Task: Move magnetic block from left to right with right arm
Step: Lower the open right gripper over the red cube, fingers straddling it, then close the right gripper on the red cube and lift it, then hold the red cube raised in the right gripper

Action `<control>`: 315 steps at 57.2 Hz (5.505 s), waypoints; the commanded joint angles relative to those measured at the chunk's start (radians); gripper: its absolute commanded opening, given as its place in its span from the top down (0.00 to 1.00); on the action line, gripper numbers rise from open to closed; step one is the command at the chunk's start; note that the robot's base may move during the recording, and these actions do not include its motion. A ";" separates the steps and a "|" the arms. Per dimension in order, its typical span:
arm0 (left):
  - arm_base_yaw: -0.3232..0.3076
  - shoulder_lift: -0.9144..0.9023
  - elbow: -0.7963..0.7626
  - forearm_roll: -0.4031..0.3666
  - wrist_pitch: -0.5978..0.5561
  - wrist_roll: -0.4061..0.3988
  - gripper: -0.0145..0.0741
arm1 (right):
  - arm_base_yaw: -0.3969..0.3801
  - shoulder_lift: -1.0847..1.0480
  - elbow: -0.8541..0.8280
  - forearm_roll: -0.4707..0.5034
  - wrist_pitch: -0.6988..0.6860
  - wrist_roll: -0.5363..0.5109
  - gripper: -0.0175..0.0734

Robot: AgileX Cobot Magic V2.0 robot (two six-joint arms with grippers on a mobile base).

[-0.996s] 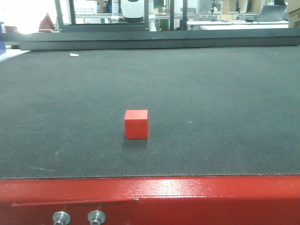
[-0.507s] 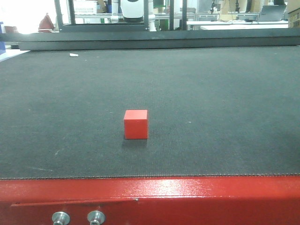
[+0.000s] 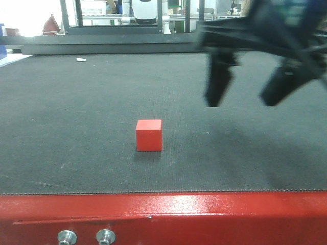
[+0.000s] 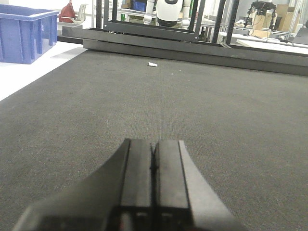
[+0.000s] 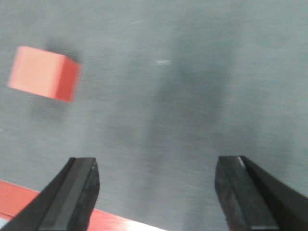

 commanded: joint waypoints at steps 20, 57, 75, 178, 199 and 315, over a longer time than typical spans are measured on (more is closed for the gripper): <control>-0.004 -0.011 0.010 0.000 -0.076 0.000 0.98 | 0.087 0.348 -0.577 0.048 0.428 0.153 0.15; -0.004 -0.011 0.010 0.000 -0.076 0.000 0.98 | 0.100 0.543 -0.769 0.061 0.446 0.201 0.15; -0.004 -0.011 0.010 0.000 -0.076 0.000 0.98 | 0.100 0.552 -0.769 0.061 0.409 0.222 0.15; -0.004 -0.011 0.010 -0.002 -0.076 0.000 0.98 | 0.032 0.358 -0.619 0.032 0.399 -0.122 0.56; -0.004 -0.011 0.010 -0.002 -0.076 0.000 0.98 | -0.220 -0.057 -0.120 0.032 -0.001 -0.236 0.56; -0.004 -0.011 0.010 -0.002 -0.076 0.000 0.98 | -0.616 -1.289 0.733 -0.059 -0.630 -0.367 0.56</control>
